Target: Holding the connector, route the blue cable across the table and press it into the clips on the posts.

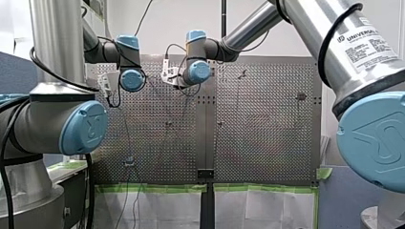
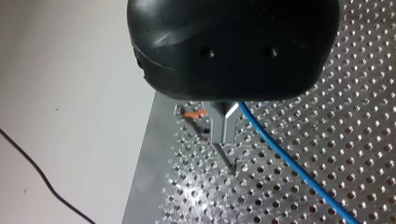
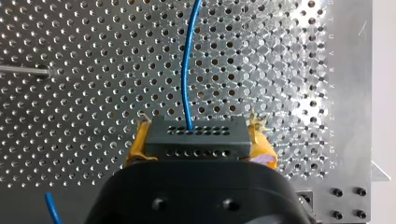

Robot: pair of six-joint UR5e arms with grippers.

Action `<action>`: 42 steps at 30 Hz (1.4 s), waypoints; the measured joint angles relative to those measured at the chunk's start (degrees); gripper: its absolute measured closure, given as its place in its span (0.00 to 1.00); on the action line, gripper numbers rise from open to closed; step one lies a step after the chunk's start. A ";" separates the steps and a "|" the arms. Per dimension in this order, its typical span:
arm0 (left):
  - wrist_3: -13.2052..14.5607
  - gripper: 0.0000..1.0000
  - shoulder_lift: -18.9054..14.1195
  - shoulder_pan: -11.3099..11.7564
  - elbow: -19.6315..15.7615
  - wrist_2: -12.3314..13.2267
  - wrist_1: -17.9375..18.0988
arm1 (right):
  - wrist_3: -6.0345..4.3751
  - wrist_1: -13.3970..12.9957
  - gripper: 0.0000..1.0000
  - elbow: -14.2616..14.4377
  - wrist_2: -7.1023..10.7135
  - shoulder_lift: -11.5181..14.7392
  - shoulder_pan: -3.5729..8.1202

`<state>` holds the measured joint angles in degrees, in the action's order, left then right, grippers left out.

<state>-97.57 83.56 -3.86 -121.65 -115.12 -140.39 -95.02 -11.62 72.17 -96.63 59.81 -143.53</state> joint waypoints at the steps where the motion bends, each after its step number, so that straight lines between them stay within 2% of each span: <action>1: -0.03 0.98 -0.01 0.41 0.01 0.42 0.04 | 0.00 0.32 1.00 -0.48 0.03 -0.11 -0.06; 5: -0.60 0.98 0.10 1.68 0.25 2.41 0.68 | -0.01 1.68 1.00 -2.41 0.08 -0.33 -0.33; 12: -0.92 0.98 0.42 2.52 1.55 5.45 0.85 | -0.01 3.61 1.00 -5.73 0.09 -0.55 -1.10; 24: -0.69 0.98 1.03 5.17 4.55 4.78 -1.29 | -0.07 5.28 1.00 -11.54 0.08 -1.90 -1.44; 32: -1.30 0.98 1.83 6.52 5.18 7.89 -0.81 | -1.33 6.29 1.00 -15.25 0.27 -2.66 -1.21; 42: -1.43 0.98 4.85 8.31 6.26 9.38 1.07 | -1.50 6.69 1.00 -20.58 0.37 -5.39 -0.94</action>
<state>-99.00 88.41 4.45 -115.39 -105.74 -139.31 -96.52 -4.93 51.59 -96.26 54.42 -144.47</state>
